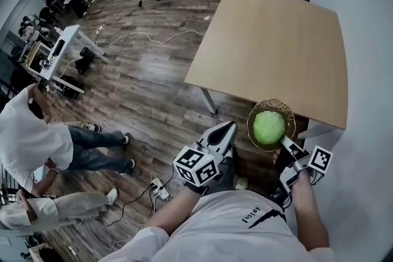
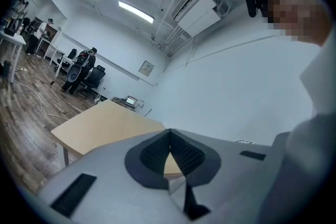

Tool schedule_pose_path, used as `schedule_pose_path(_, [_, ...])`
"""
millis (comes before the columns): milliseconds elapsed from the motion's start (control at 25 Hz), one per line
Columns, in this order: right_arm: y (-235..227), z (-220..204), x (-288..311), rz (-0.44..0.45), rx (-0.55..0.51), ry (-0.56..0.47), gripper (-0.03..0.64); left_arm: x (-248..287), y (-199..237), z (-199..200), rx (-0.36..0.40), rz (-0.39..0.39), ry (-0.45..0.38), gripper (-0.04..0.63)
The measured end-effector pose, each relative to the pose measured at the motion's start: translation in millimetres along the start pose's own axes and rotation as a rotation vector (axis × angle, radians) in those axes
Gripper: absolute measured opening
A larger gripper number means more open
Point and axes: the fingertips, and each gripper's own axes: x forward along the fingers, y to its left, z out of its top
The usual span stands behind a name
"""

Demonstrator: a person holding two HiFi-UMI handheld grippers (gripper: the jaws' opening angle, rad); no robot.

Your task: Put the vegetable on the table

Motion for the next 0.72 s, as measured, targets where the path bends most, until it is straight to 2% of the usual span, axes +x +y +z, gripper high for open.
schedule_pose_path(360, [10.7, 79.9, 67.7, -0.039, -0.015, -0.101, 0.041, 97.0, 62.9, 40.0, 0.015, -0.102, 0.022, 0.014])
schedule_pose_path(720, [-4.1, 123.3, 119.3, -0.053, -0.011, -0.236, 0.041, 158.6, 121.4, 47.3, 0.066, -0.214, 0.067, 0.014])
